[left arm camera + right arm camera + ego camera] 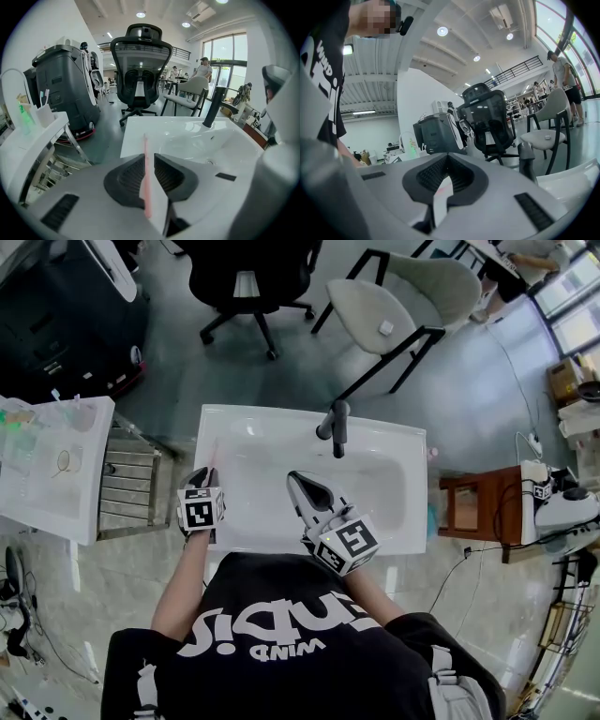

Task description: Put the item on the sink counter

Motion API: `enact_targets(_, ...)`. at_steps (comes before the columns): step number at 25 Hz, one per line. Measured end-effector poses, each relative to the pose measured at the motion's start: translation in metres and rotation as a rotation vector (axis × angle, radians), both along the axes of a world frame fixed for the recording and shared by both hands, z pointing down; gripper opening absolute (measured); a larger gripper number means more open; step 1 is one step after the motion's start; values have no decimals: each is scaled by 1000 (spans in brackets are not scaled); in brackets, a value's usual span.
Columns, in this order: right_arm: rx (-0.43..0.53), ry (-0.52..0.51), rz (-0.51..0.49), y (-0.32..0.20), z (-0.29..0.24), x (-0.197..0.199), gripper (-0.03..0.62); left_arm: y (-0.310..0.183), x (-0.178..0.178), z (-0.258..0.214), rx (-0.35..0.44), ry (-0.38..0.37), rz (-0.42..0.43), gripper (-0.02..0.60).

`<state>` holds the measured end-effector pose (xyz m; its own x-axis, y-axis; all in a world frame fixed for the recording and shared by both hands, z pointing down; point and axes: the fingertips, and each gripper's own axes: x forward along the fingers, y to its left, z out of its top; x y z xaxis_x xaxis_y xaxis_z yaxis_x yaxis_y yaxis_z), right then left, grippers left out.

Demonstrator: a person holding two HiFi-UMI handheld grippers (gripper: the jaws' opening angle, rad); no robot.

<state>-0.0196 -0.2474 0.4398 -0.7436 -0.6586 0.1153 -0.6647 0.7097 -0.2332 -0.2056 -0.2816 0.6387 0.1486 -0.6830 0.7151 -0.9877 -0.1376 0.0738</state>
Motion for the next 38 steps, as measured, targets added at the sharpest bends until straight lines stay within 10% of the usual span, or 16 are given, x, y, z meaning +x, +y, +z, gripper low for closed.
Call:
enact_targets(19,-8,-5,-1,1,1,-2,18,8,33,-66,63,114,109,20)
enact_targets(38,48,-22,14,-7,-21,6,18,25,74,-213,487,320,325,20)
